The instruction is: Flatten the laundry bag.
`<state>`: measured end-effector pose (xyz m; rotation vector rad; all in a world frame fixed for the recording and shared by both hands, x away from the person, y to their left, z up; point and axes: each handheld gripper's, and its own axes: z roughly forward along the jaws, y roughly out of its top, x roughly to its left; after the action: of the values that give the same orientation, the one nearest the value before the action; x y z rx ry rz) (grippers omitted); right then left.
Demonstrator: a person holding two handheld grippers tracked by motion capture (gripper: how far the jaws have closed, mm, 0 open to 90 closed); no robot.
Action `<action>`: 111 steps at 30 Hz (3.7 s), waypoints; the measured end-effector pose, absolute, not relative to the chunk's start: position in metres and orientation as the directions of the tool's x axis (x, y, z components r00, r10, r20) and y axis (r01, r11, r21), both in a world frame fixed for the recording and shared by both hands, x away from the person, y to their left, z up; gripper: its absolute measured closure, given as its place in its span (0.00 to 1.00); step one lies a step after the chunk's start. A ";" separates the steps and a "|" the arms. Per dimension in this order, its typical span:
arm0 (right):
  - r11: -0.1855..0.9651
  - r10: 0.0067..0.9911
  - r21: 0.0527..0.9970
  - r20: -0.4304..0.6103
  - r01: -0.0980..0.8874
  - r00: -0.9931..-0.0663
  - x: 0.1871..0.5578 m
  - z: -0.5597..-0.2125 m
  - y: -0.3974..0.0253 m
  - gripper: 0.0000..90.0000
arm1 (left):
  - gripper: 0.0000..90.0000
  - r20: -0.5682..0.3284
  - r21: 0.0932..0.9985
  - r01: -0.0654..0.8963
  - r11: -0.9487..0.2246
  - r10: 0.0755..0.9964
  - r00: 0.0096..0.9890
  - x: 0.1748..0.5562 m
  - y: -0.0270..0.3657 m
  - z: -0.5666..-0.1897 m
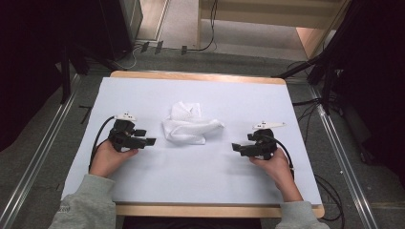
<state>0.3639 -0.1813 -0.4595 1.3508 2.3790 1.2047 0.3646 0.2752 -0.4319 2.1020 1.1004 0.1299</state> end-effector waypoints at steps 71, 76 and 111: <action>0.267 0.809 0.683 0.225 0.680 -0.543 0.355 -0.449 -0.183 0.53 | 0.44 -0.263 0.636 0.679 -0.367 0.724 0.638 0.372 0.270 -0.428; 0.268 0.809 0.684 0.223 0.678 -0.544 0.356 -0.449 -0.183 0.54 | 0.44 -0.265 0.633 0.680 -0.370 0.722 0.639 0.372 0.270 -0.427; 0.323 0.758 0.717 0.195 0.618 -0.623 0.381 -0.423 -0.135 0.58 | 0.45 -0.263 0.629 0.696 -0.347 0.747 0.610 0.355 0.285 -0.424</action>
<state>0.3815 -0.1351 -0.4227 1.2662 2.4067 1.1810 0.3554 0.2852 -0.4243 2.1090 1.1319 0.0908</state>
